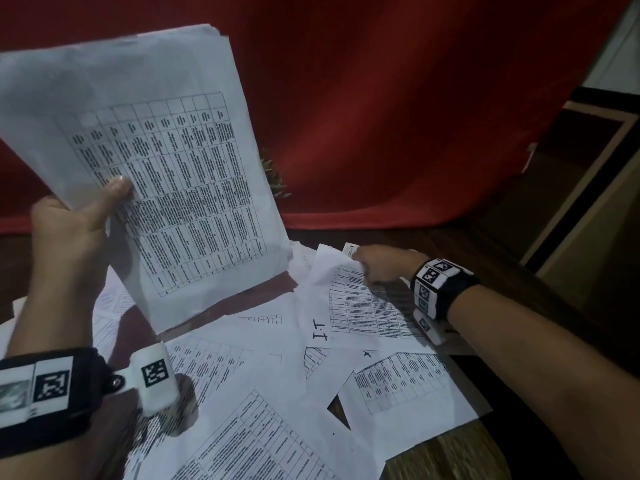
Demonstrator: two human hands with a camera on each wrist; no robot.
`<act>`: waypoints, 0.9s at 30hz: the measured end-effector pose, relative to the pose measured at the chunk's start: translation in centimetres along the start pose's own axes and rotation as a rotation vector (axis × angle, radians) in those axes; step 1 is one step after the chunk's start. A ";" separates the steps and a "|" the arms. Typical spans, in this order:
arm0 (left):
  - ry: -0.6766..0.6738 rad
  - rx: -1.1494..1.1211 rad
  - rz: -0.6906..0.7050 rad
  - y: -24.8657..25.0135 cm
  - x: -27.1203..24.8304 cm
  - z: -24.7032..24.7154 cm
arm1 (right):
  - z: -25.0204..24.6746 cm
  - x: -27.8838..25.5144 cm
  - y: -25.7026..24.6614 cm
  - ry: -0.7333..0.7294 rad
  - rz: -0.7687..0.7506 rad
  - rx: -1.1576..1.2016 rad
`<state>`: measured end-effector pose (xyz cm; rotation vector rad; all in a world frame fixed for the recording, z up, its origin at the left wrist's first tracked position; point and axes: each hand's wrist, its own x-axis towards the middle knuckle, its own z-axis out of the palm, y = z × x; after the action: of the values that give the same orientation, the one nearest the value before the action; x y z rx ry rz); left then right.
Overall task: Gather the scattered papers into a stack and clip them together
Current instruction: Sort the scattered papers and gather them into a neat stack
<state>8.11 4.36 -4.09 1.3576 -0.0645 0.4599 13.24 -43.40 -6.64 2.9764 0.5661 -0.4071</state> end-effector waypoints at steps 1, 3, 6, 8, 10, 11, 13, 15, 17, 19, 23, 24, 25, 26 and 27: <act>0.006 0.002 -0.012 0.5 -0.5 0.3 | 0.0 -0.1 0.0 0.037 -0.007 0.010; 0.067 0.034 0.038 1.7 -2.0 1.7 | -0.2 -0.6 0.2 0.112 0.001 0.038; 0.111 0.057 0.126 3.0 -3.9 3.4 | -1.8 -2.0 0.9 0.235 0.028 0.102; 0.117 0.049 0.142 3.4 -4.3 3.8 | -3.4 -3.0 1.6 0.311 0.051 0.125; 0.130 0.051 0.141 3.8 -4.7 4.1 | -5.0 -4.0 2.4 0.385 0.094 0.201; 0.135 0.053 0.132 3.8 -4.8 4.2 | -5.7 -4.5 2.9 0.403 0.107 0.245; 0.132 0.038 0.123 4.0 -5.1 4.6 | -6.9 -5.7 3.3 0.421 0.125 0.270; 0.118 0.039 0.101 4.1 -5.4 5.1 | -8.0 -7.1 3.7 0.467 0.129 0.313; 0.136 0.022 0.087 4.0 -5.3 5.6 | -9.5 -8.4 4.2 0.529 0.140 0.439; 0.195 0.003 0.097 4.0 -4.7 6.0 | -11.3 -9.7 4.7 0.596 0.104 0.619; 0.269 0.033 0.115 4.1 -3.2 7.8 | -14.0 -12.9 3.6 0.601 -0.093 1.129; 0.246 0.053 0.114 4.0 -2.9 8.5 | -14.4 -13.4 2.9 0.582 -0.142 1.204; 0.228 0.084 0.130 4.0 -2.9 9.4 | -14.7 -13.5 2.2 0.567 -0.178 1.267; 0.194 0.104 0.149 3.9 -2.8 10.3 | -14.7 -13.3 1.4 0.559 -0.197 1.329; 0.159 0.118 0.158 3.8 -2.9 11.4 | -14.5 -12.7 0.7 0.557 -0.208 1.389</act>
<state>6.62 -6.74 1.08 1.4329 -0.0140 0.7124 5.60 -46.58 10.79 4.4407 0.9061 0.1677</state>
